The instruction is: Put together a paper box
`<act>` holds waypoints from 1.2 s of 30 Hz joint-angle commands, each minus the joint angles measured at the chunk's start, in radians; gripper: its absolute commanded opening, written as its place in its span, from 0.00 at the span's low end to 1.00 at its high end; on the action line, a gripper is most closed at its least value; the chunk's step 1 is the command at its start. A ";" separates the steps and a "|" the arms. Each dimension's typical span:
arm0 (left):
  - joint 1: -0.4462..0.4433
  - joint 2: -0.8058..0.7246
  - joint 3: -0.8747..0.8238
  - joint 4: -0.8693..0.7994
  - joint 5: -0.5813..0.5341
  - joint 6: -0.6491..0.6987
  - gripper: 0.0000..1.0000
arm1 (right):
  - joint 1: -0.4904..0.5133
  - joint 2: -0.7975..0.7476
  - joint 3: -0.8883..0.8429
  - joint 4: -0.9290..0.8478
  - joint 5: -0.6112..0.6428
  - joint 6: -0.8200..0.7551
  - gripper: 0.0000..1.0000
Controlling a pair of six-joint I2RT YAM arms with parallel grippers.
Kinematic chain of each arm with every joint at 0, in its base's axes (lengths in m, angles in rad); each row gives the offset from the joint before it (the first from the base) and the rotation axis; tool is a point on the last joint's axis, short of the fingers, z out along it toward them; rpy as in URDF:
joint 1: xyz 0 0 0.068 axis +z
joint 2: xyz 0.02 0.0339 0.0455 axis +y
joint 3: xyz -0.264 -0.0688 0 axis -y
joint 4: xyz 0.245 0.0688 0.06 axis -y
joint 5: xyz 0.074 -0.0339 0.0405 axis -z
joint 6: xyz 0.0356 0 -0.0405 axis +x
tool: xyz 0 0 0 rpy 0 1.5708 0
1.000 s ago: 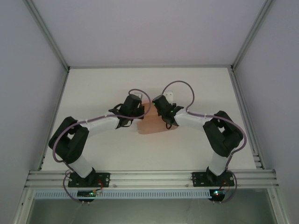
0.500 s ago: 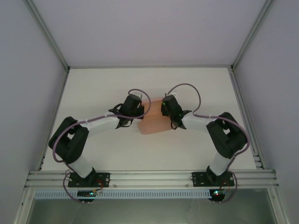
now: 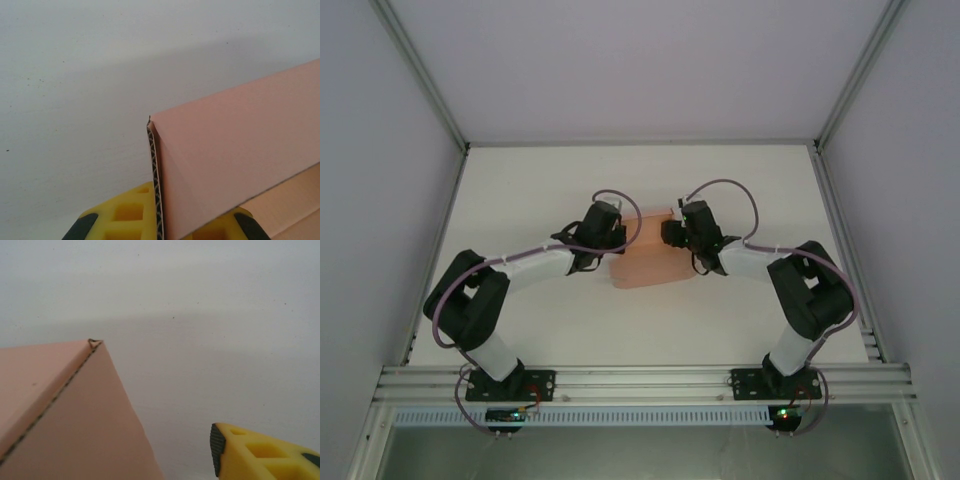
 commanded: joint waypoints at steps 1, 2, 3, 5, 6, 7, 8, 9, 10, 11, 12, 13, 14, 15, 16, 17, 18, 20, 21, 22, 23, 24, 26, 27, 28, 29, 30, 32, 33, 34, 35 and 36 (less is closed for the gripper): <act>-0.005 -0.013 -0.004 0.012 0.020 0.007 0.00 | -0.001 -0.038 0.013 0.009 -0.062 0.016 0.62; -0.004 -0.011 -0.003 0.009 0.016 0.007 0.00 | 0.000 -0.053 0.007 0.016 -0.085 0.019 0.69; -0.004 -0.010 -0.001 0.005 0.013 0.004 0.00 | 0.001 -0.067 0.000 0.029 -0.098 0.020 0.73; -0.003 -0.007 0.004 -0.001 0.008 -0.001 0.00 | 0.000 -0.110 -0.019 0.051 -0.119 0.022 0.80; -0.004 -0.007 0.005 -0.002 0.008 -0.002 0.00 | 0.001 -0.132 -0.024 0.046 -0.121 0.023 0.88; -0.004 -0.006 0.006 -0.002 0.008 -0.003 0.00 | 0.000 -0.155 -0.029 0.037 -0.124 0.023 0.99; -0.004 -0.004 0.008 -0.005 0.006 -0.008 0.00 | 0.002 -0.180 -0.034 0.023 -0.122 0.022 0.99; -0.003 -0.006 0.008 -0.007 0.007 -0.008 0.00 | 0.004 -0.203 -0.037 0.009 -0.107 0.023 0.99; -0.003 -0.005 0.010 -0.008 0.007 -0.007 0.00 | 0.006 -0.229 -0.042 -0.009 -0.090 0.019 0.99; -0.004 -0.004 0.013 -0.012 0.007 -0.004 0.00 | 0.009 -0.260 -0.047 -0.035 -0.068 0.003 0.99; -0.001 -0.004 0.016 -0.018 0.008 0.002 0.00 | 0.013 -0.288 -0.052 -0.065 -0.042 -0.006 0.99; -0.001 -0.006 0.021 -0.023 0.012 0.012 0.00 | 0.015 -0.320 -0.060 -0.095 -0.011 -0.008 0.99; 0.002 -0.007 0.026 -0.029 0.024 0.034 0.00 | 0.016 -0.358 -0.072 -0.130 0.017 -0.005 0.99; 0.003 -0.008 0.034 -0.041 0.043 0.061 0.00 | 0.017 -0.392 -0.085 -0.175 0.025 -0.006 0.99; 0.008 -0.008 0.053 -0.071 0.059 0.098 0.00 | 0.014 -0.436 -0.103 -0.211 0.045 -0.005 0.99; 0.013 -0.008 0.068 -0.102 0.077 0.143 0.00 | 0.009 -0.478 -0.119 -0.241 0.072 -0.002 0.99; 0.022 -0.008 0.087 -0.135 0.106 0.209 0.00 | 0.004 -0.522 -0.133 -0.276 0.098 0.008 0.99; 0.042 -0.006 0.133 -0.238 0.184 0.378 0.00 | -0.011 -0.619 -0.157 -0.360 0.128 0.015 0.99; 0.053 -0.001 0.161 -0.308 0.243 0.477 0.00 | -0.019 -0.656 -0.166 -0.411 0.136 0.018 0.99; 0.053 0.001 0.193 -0.383 0.255 0.572 0.00 | -0.029 -0.702 -0.173 -0.463 0.141 0.020 0.99; 0.051 0.004 0.221 -0.451 0.262 0.659 0.00 | -0.040 -0.739 -0.177 -0.510 0.143 0.022 0.99; 0.050 0.009 0.249 -0.525 0.279 0.743 0.00 | -0.050 -0.773 -0.181 -0.557 0.145 0.028 0.99; 0.036 0.024 0.293 -0.653 0.285 0.880 0.00 | -0.075 -0.833 -0.185 -0.642 0.137 0.036 0.99; 0.023 0.039 0.317 -0.704 0.262 0.923 0.00 | -0.086 -0.856 -0.188 -0.676 0.132 0.038 0.99; 0.009 0.063 0.353 -0.757 0.229 0.948 0.00 | -0.095 -0.876 -0.192 -0.707 0.134 0.040 0.99; -0.005 0.090 0.389 -0.802 0.200 0.966 0.00 | -0.104 -0.892 -0.197 -0.727 0.131 0.039 0.99; -0.016 0.114 0.418 -0.836 0.173 0.980 0.00 | -0.111 -0.905 -0.203 -0.742 0.129 0.040 0.99; -0.049 0.174 0.475 -0.885 0.095 0.999 0.00 | -0.134 -0.924 -0.216 -0.758 0.114 0.041 0.99; -0.068 0.206 0.499 -0.893 0.045 1.003 0.00 | -0.147 -0.929 -0.220 -0.761 0.104 0.041 0.99; -0.083 0.233 0.515 -0.895 0.004 1.007 0.00 | -0.157 -0.932 -0.225 -0.763 0.096 0.044 0.99; -0.099 0.257 0.527 -0.882 -0.037 1.011 0.00 | -0.166 -0.934 -0.232 -0.756 0.088 0.047 0.99; -0.114 0.283 0.536 -0.856 -0.090 1.012 0.00 | -0.176 -0.935 -0.239 -0.751 0.076 0.046 0.99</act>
